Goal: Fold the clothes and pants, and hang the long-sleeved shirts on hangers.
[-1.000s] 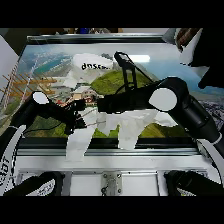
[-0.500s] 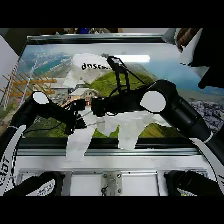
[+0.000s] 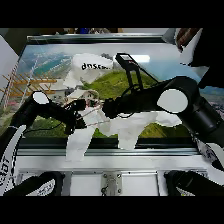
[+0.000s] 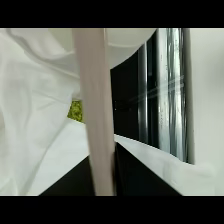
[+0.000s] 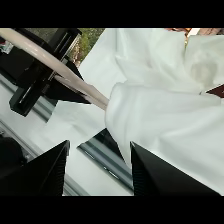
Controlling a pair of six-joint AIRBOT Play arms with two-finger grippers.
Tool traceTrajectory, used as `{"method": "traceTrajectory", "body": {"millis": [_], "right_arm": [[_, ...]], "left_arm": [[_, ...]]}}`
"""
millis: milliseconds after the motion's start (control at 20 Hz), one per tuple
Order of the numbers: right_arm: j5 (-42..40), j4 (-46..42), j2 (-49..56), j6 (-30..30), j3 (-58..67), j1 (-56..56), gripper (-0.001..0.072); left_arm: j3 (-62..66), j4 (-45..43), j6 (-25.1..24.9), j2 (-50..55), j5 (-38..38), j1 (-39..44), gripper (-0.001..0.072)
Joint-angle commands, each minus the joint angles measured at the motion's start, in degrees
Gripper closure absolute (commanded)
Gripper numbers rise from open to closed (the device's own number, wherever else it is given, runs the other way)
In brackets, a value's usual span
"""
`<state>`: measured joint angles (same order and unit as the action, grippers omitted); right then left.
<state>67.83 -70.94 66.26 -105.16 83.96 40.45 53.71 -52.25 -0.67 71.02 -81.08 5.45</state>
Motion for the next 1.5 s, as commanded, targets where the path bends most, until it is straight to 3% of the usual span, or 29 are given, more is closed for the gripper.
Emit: {"method": "traceTrajectory", "body": {"millis": [0,300,400,500,600,750,900,1200,1450], "right_arm": [[1.66,-1.03,-1.42,0.46,0.07,-0.72,0.0283],[1.64,-0.81,-3.89,7.28,0.07,-1.70,0.0275],[4.17,-0.81,-5.44,10.05,0.04,-5.51,0.0089],[7.28,0.55,-6.88,13.35,-0.24,-12.31,0.0089],[8.98,9.09,-8.28,18.86,-2.08,-21.64,0.0089],[12.11,28.22,-9.97,32.96,-7.34,-36.94,0.0089],[15.93,41.48,-10.29,43.52,-12.76,-48.83,0.0091],[15.85,48.61,-10.16,44.39,-14.78,-54.40,0.0098],[22.08,49.70,-10.12,72.24,-18.82,-58.75,0.0098]], "left_arm": [[-0.02,-0.11,0.04,0.00,0.07,0.02,0.0689],[-0.02,-0.11,0.07,0.00,0.07,0.02,0.0688],[-0.02,-0.11,0.04,0.00,0.04,0.02,0.0688],[-0.02,-0.11,0.04,0.00,0.04,0.02,0.0689],[-0.02,-0.11,0.07,0.00,0.02,0.02,0.0688],[-0.02,-0.13,0.04,0.00,-0.31,0.02,0.0688],[-0.02,-0.15,0.04,0.00,-0.76,0.02,0.0689],[-0.02,-0.22,0.04,0.00,-0.98,0.02,0.0688],[-0.02,-0.22,0.07,0.00,-1.01,0.02,0.0688]]}}
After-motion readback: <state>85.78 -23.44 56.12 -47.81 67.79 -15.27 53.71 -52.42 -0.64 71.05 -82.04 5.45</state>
